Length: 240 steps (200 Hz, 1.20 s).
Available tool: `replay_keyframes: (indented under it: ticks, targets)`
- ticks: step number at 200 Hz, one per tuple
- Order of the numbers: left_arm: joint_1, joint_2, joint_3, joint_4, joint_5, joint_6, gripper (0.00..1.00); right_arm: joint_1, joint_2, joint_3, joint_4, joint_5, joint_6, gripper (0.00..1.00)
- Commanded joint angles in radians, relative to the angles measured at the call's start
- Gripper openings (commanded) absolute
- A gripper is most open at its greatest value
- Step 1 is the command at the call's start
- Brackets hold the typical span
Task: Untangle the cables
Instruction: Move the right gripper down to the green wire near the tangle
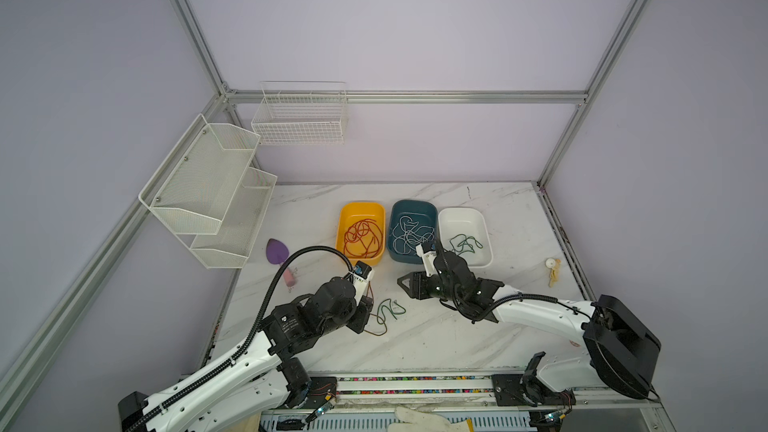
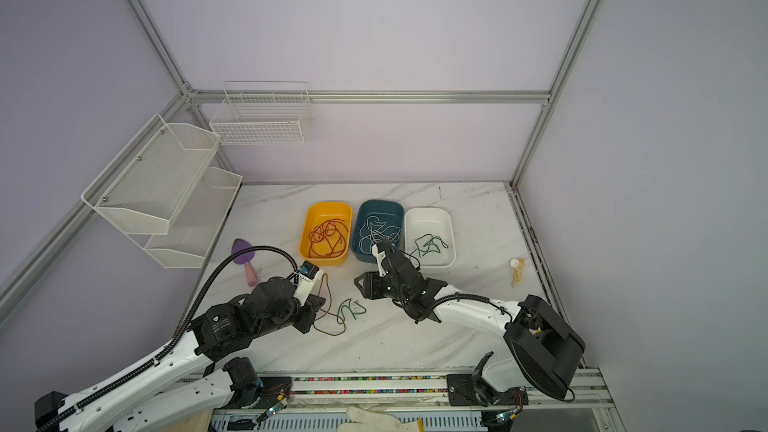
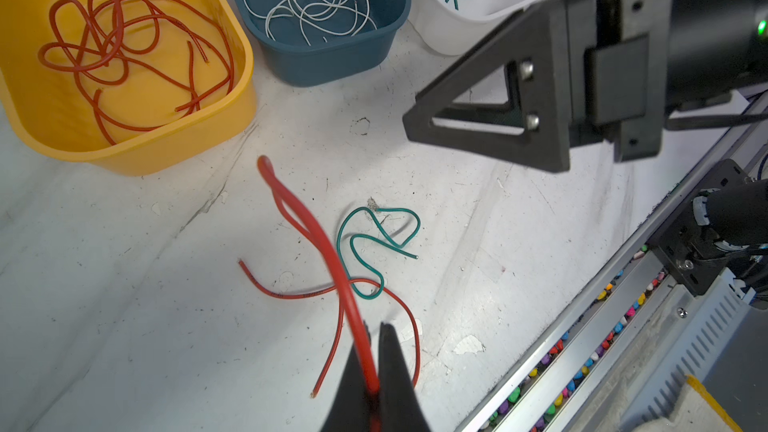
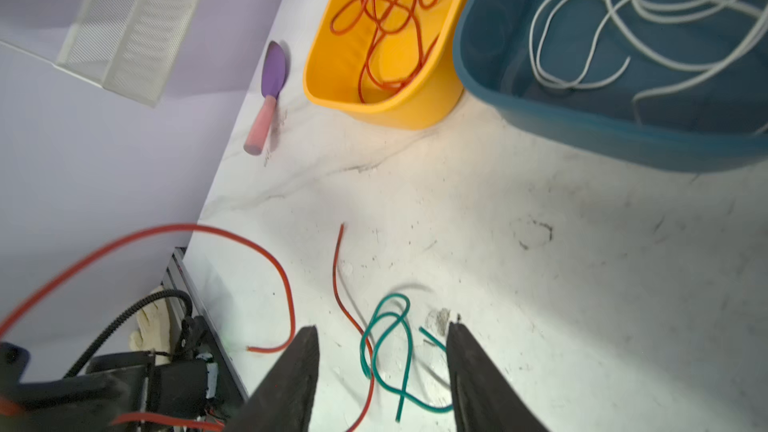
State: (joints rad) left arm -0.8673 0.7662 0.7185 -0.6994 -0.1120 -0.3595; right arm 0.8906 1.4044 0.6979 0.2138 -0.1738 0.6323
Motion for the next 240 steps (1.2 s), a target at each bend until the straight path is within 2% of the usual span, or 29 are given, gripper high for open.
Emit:
replay_keyframes:
  ticks: [1, 35, 117, 172, 240]
  targets:
    - [-0.006, -0.010, 0.040, 0.011, 0.002, -0.016, 0.00, 0.051, -0.001, -0.034, 0.089, 0.071, 0.058, 0.53]
    - [-0.006, -0.010, 0.041, 0.009, 0.003, -0.016, 0.00, 0.106, 0.056, -0.065, 0.130, 0.098, 0.088, 0.53]
    - [-0.006, -0.005, 0.041, 0.009, 0.002, -0.015, 0.00, 0.233, 0.174, 0.019, 0.048, 0.262, 0.091, 0.52]
    - [-0.006, -0.004, 0.041, 0.009, 0.002, -0.015, 0.00, 0.260, 0.212, 0.059, -0.013, 0.338, 0.086, 0.46]
    - [-0.005, -0.004, 0.040, 0.010, 0.002, -0.015, 0.00, 0.266, 0.253, 0.075, -0.010, 0.333, 0.079, 0.32]
